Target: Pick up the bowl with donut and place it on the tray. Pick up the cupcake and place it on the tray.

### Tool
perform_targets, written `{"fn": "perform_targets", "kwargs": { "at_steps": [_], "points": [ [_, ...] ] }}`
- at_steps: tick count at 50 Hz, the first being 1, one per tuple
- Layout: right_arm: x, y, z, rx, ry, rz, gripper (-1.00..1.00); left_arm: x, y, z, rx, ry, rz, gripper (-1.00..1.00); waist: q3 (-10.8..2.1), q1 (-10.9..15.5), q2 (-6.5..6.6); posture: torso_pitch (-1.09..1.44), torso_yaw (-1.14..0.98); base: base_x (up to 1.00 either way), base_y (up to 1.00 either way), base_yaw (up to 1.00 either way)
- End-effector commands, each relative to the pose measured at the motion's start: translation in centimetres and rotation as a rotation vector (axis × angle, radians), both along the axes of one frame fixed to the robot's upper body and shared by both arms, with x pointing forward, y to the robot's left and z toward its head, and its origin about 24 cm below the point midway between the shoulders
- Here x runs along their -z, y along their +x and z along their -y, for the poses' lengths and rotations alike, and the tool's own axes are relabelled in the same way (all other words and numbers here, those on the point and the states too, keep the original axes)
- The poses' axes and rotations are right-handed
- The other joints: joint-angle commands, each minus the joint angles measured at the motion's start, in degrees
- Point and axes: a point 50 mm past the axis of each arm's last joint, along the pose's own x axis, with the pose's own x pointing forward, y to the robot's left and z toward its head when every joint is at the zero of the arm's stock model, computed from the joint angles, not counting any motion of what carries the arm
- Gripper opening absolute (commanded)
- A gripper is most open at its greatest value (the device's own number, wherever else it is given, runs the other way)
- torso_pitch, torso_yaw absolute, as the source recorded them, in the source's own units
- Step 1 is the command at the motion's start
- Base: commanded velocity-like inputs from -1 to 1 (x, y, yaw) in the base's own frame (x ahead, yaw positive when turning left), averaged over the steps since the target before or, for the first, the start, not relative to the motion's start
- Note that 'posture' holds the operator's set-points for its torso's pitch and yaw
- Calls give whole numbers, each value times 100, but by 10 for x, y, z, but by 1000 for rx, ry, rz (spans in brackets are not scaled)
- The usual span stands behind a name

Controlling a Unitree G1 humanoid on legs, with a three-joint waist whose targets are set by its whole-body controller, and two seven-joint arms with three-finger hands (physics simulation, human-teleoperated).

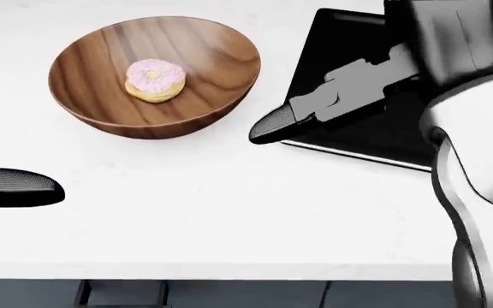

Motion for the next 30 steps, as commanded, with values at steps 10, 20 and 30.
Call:
{"fn": "perform_targets", "kwargs": {
  "at_steps": [10, 20, 30],
  "points": [
    [-9, 24, -28, 66, -244, 108, 100, -10, -1, 2, 6, 13, 70, 100, -122, -11, 150, 0, 0, 0, 0, 0],
    [5, 55, -58, 44, -379, 106, 100, -7, -1, 1, 4, 12, 66, 100, -153, -51, 248, 0, 0, 0, 0, 0],
    [3, 86, -88, 33, -429, 154, 100, -5, 3, -1, 1, 9, 60, 100, -200, -117, 331, 0, 0, 0, 0, 0]
  ]
}}
